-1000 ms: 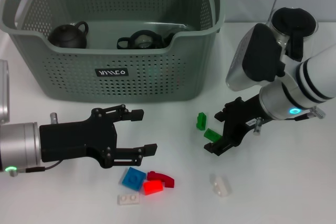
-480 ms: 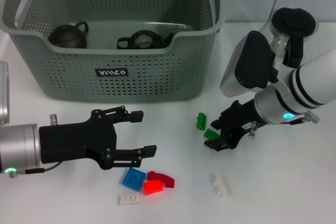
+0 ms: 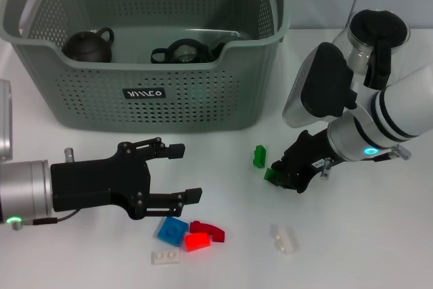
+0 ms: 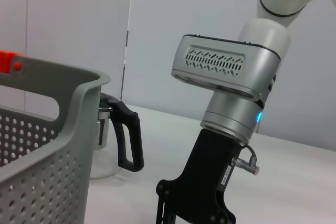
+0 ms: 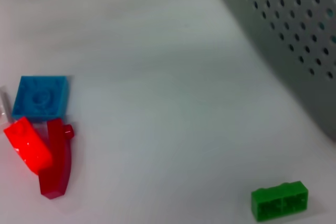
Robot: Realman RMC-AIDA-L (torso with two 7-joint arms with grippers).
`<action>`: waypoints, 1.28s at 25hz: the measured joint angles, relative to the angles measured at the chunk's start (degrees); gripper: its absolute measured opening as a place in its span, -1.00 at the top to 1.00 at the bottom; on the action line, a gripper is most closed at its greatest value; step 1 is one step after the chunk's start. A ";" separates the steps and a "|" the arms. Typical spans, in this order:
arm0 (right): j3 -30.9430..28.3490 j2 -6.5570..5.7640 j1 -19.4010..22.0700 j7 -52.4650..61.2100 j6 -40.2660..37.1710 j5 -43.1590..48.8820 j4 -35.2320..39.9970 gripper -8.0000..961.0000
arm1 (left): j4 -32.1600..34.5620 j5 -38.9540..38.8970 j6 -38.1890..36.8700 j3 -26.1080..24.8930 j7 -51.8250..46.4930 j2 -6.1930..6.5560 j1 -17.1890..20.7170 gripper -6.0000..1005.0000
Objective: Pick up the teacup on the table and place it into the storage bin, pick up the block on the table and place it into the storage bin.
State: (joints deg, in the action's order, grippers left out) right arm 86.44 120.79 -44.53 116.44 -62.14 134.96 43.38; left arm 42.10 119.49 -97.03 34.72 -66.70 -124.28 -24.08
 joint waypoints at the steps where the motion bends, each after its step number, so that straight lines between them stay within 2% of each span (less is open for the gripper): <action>1: 0.06 -0.05 0.15 0.00 -0.13 0.01 0.43 0.44 | 0.00 0.00 0.00 0.00 0.00 0.00 0.00 -0.69; 2: 0.07 -0.13 0.40 0.00 -0.31 0.01 1.02 0.59 | 0.00 -0.01 0.00 0.00 0.00 0.00 0.02 -0.69; 4: -0.47 -0.27 1.51 0.13 -1.99 0.01 3.78 0.58 | 0.00 -0.03 -0.01 0.00 -0.03 0.00 0.06 -0.69; 7: -2.93 -0.49 4.90 1.56 -10.29 -0.12 13.90 0.58 | 0.00 -0.08 -0.23 -0.17 -0.17 0.00 0.20 -0.69; 10: -7.18 -0.54 7.97 5.74 -23.87 -0.78 27.68 0.58 | 0.00 -0.06 -0.18 -0.78 -0.10 0.05 0.33 -0.69; 11: -11.16 -0.48 9.10 10.28 -33.85 -3.04 38.38 0.58 | 0.00 -0.06 -0.15 -0.85 -0.09 0.07 0.38 -0.69; 12: -11.16 -0.48 9.10 10.28 -33.85 -3.04 38.38 0.58 | 0.00 -0.10 -0.11 -0.93 -0.07 0.07 0.41 -0.69; 13: -16.11 -0.47 8.65 15.26 -41.24 -6.93 47.36 0.58 | 0.00 -0.14 -0.10 -1.09 -0.06 0.07 0.47 -0.69; 14: -16.11 -0.47 8.65 15.26 -41.24 -6.93 47.36 0.58 | 0.00 -0.17 -0.06 -1.24 -0.06 0.08 0.50 -0.69; 15: -19.08 -0.49 7.75 17.87 -44.12 -9.25 51.83 0.58 | 0.00 -0.19 -0.06 -1.35 -0.06 0.08 0.50 -0.69; 18: -30.51 -0.66 1.29 24.32 -48.72 -15.33 57.48 0.57 | 0.01 -0.32 -0.02 -1.50 -0.02 0.09 0.45 -0.69; 21: -39.96 -0.52 -5.96 25.20 -46.55 -15.07 56.13 0.57 | 0.01 -0.43 -0.01 -1.49 0.04 0.09 0.05 -0.69; 23: -41.17 -0.46 -8.46 23.00 -40.88 -12.66 53.25 0.57 | 0.00 -0.43 -0.01 -1.41 0.05 0.09 -0.17 -0.69; 28: -31.26 -0.68 -10.92 16.77 -21.40 -6.76 38.98 0.57 | -0.05 -0.46 0.00 -1.32 0.07 0.09 -0.60 -0.69; 32: -27.16 -1.06 -14.92 11.91 -11.99 -3.49 23.97 0.56 | -0.08 -0.47 0.00 -1.35 0.09 0.09 -0.69 -0.69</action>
State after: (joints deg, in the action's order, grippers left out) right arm 59.28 119.73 -59.46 128.35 -74.13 131.47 67.36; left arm 42.01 119.02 -97.03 33.37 -66.62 -124.19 -24.77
